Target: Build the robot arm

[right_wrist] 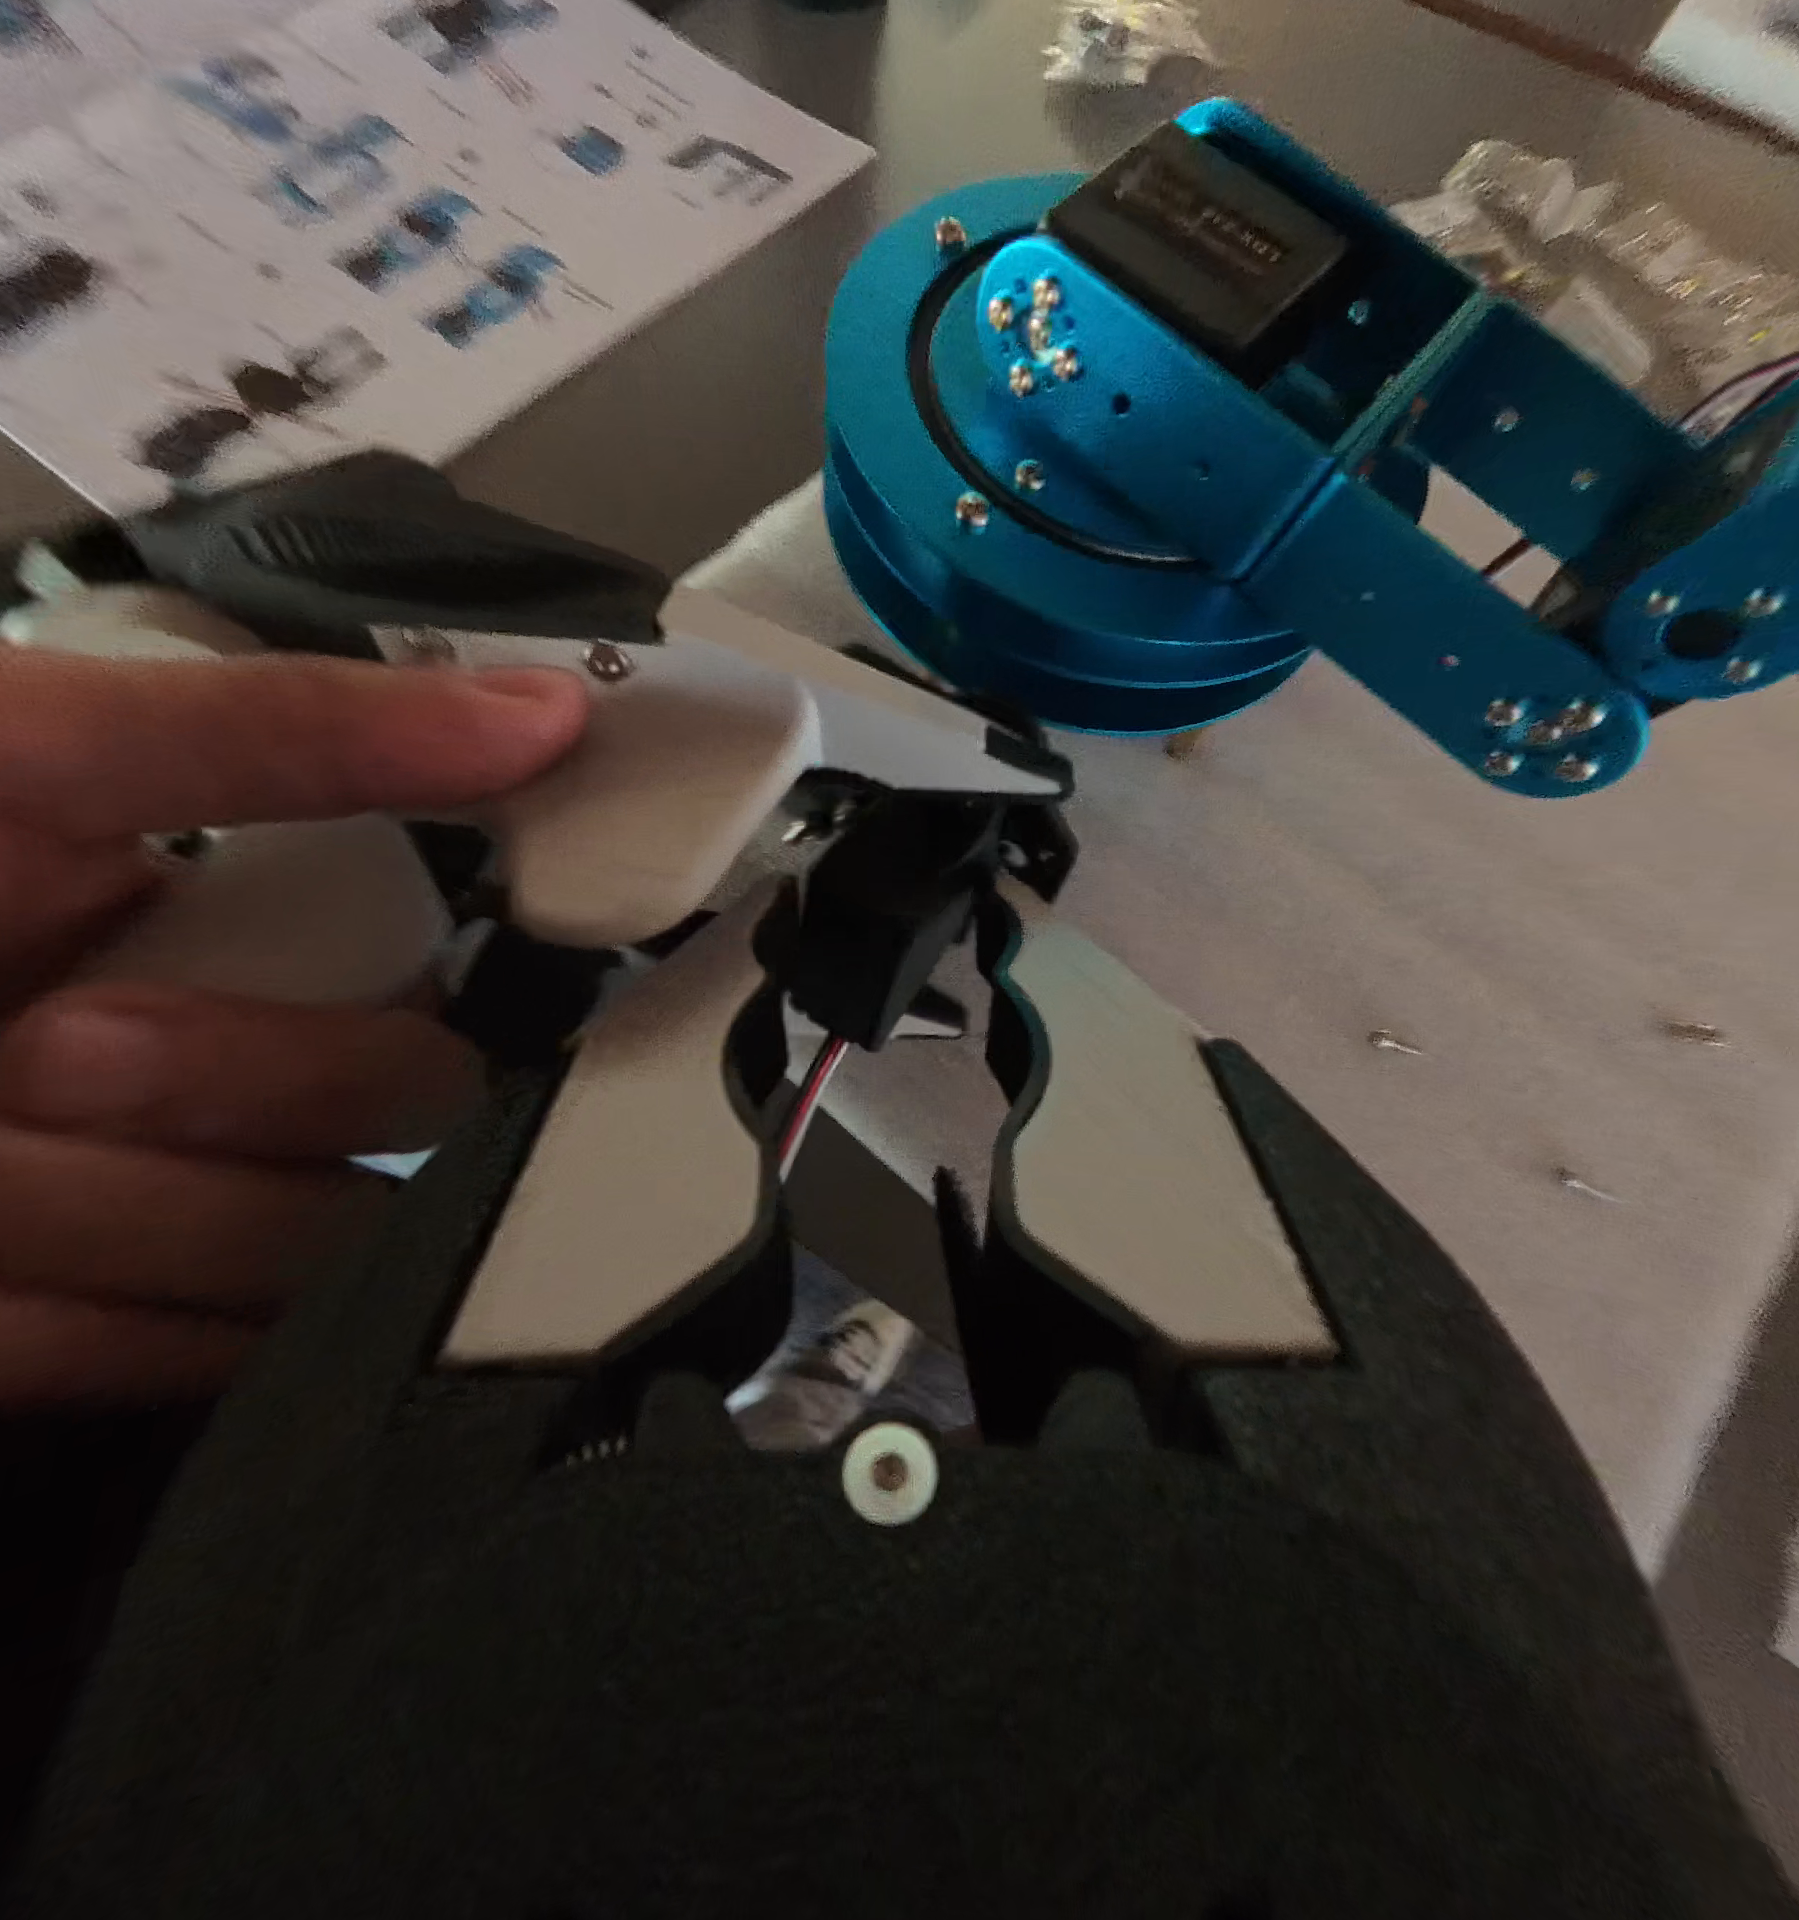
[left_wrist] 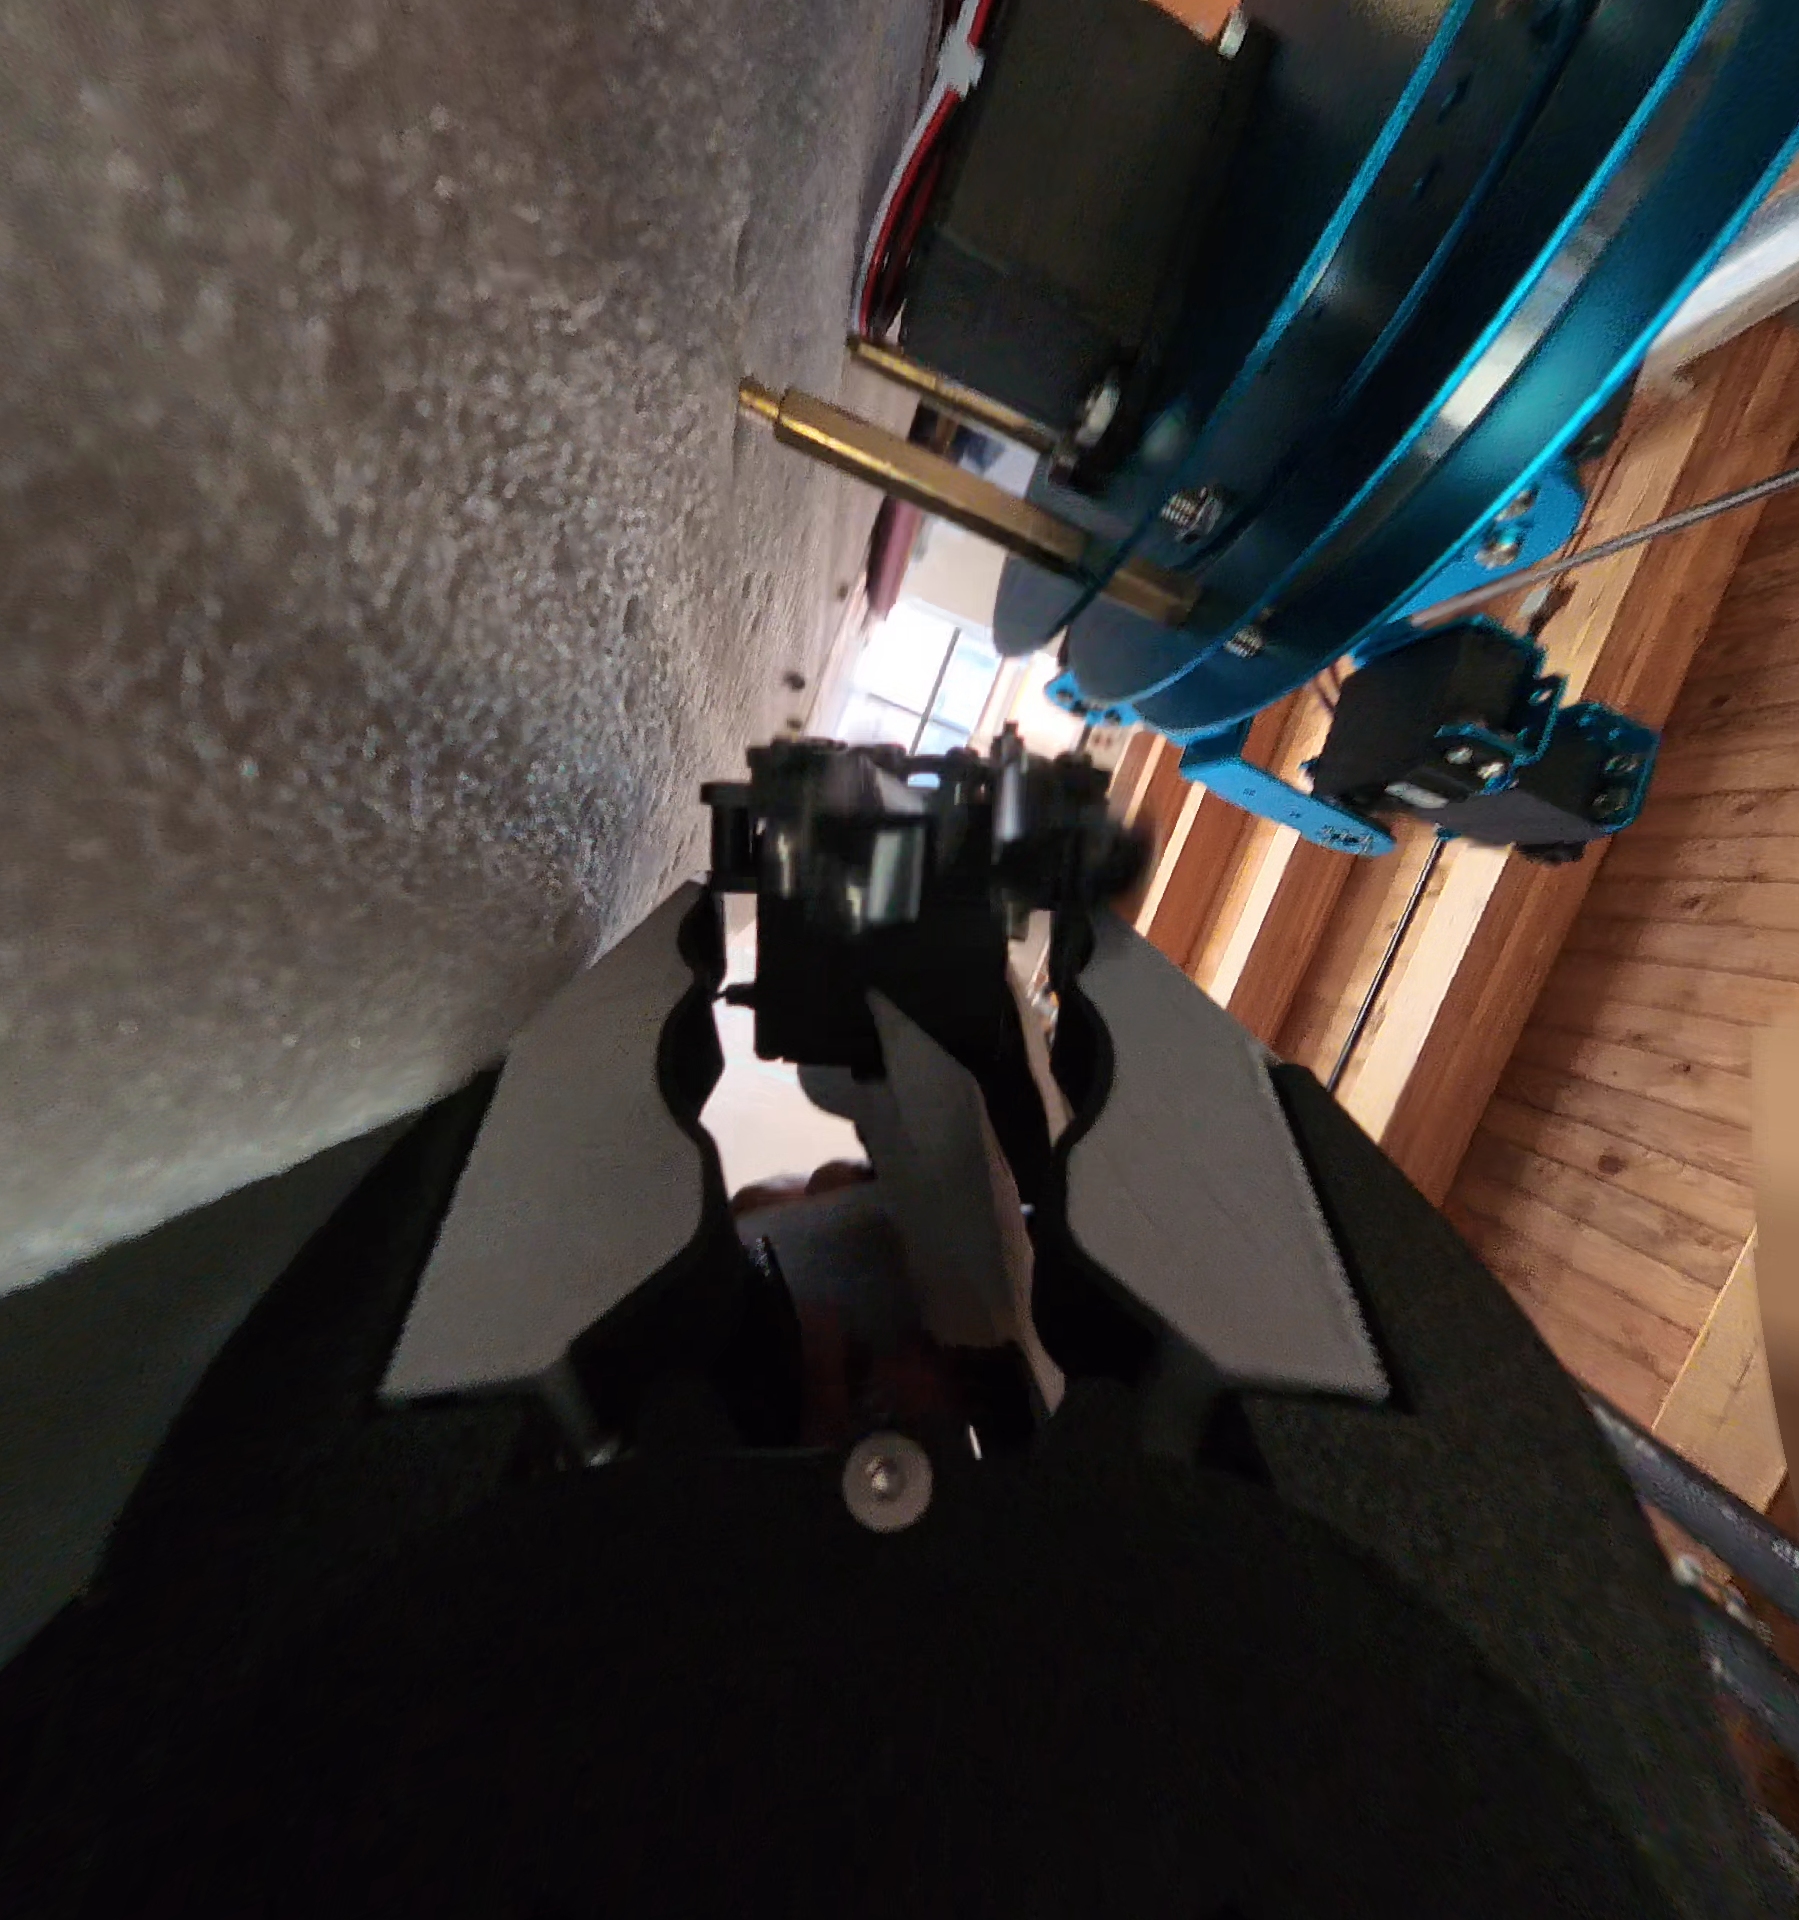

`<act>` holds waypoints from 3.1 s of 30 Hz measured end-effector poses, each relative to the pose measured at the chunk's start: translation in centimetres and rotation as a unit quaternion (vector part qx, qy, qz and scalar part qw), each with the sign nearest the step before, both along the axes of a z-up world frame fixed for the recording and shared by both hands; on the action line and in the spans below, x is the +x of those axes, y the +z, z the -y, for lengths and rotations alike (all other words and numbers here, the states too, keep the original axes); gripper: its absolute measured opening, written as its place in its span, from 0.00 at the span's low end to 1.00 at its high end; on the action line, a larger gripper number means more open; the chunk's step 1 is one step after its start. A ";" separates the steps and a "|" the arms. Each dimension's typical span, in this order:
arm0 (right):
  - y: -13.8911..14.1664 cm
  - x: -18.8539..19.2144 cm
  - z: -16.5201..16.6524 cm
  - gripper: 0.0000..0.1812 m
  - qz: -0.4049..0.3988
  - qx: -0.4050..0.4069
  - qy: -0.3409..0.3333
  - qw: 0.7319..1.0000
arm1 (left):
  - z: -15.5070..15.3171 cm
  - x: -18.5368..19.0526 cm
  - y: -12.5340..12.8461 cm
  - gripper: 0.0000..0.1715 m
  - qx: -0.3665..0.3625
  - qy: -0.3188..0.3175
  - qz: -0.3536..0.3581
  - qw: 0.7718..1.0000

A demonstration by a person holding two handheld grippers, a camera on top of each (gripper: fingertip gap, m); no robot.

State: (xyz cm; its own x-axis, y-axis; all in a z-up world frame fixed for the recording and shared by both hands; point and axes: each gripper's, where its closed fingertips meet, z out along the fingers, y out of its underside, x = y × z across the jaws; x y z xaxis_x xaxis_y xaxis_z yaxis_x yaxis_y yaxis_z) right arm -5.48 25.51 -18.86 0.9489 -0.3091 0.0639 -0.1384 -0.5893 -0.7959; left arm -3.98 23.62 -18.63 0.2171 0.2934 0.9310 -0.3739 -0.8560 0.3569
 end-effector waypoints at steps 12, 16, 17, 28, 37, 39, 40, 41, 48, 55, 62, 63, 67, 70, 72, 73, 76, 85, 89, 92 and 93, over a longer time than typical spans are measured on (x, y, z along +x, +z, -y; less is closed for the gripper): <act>0.1 2.5 0.6 0.11 0.079 -0.026 -0.087 0.993 | 1.2 -5.5 1.5 0.41 -0.012 -0.192 0.040 0.981; -0.4 2.7 1.5 0.12 0.096 0.012 -0.091 0.991 | -0.4 -7.3 2.8 0.35 0.072 -0.225 0.074 0.969; -0.6 2.5 1.9 0.12 0.107 0.002 -0.089 0.990 | -1.3 -7.3 3.1 0.34 0.103 -0.225 0.083 0.965; -1.6 1.6 3.1 0.16 0.047 0.004 -0.038 0.998 | -9.2 0.7 9.5 0.31 0.442 -0.136 0.224 0.858; 12.5 3.9 5.4 0.17 -0.047 0.198 0.142 0.969 | -1.7 7.8 19.1 0.33 0.607 -0.239 0.468 0.596; 16.7 8.1 6.2 0.15 -0.032 0.236 0.153 0.959 | -0.4 9.2 19.4 0.31 0.624 -0.272 0.488 0.546; 18.7 9.9 6.3 0.12 -0.020 0.263 0.161 0.951 | 0.1 9.7 19.6 0.28 0.626 -0.285 0.499 0.528; 19.9 11.1 6.1 0.11 -0.019 0.277 0.178 0.944 | 0.4 10.4 19.8 0.27 0.626 -0.292 0.507 0.515; 19.6 13.1 3.0 0.14 -0.041 0.253 0.266 0.929 | 2.0 11.3 19.6 0.18 0.579 -0.366 0.543 0.486; 19.4 13.3 2.5 0.12 -0.096 0.259 0.326 0.904 | 1.9 11.4 19.5 0.12 0.570 -0.375 0.550 0.482; 19.2 13.6 2.3 0.12 -0.097 0.248 0.347 0.899 | 1.7 11.8 19.3 0.11 0.583 -0.386 0.535 0.474; 19.2 13.6 2.4 0.12 -0.097 0.247 0.347 0.899 | 1.8 11.8 19.3 0.11 0.586 -0.384 0.533 0.475; 19.2 13.4 2.5 0.11 -0.089 0.252 0.342 0.901 | 1.9 11.7 19.3 0.11 0.600 -0.367 0.525 0.480; 19.2 13.3 2.7 0.08 -0.084 0.255 0.336 0.903 | 1.8 11.8 19.3 0.11 0.615 -0.349 0.515 0.484; 19.2 13.2 2.7 0.08 -0.083 0.256 0.335 0.903 | 1.8 11.8 19.3 0.11 0.618 -0.340 0.513 0.488; 19.2 13.2 2.7 0.08 -0.082 0.258 0.333 0.903 | 1.8 11.8 19.3 0.11 0.619 -0.336 0.514 0.489; 19.3 13.1 2.8 0.08 -0.092 0.259 0.344 0.898 | 1.9 11.6 19.3 0.11 0.612 -0.333 0.521 0.493; 20.2 13.1 2.2 0.09 -0.108 0.247 0.394 0.879 | 1.4 11.3 19.5 0.12 0.576 -0.347 0.536 0.511; 20.3 13.0 2.2 0.10 -0.105 0.248 0.399 0.877 | 1.4 11.1 19.6 0.14 0.570 -0.352 0.539 0.511; 20.4 12.8 2.2 0.09 -0.094 0.257 0.398 0.875 | 1.2 11.4 19.5 0.12 0.581 -0.349 0.533 0.507; 20.5 12.7 2.2 0.09 -0.093 0.261 0.399 0.874 | 1.2 11.5 19.5 0.12 0.581 -0.350 0.531 0.507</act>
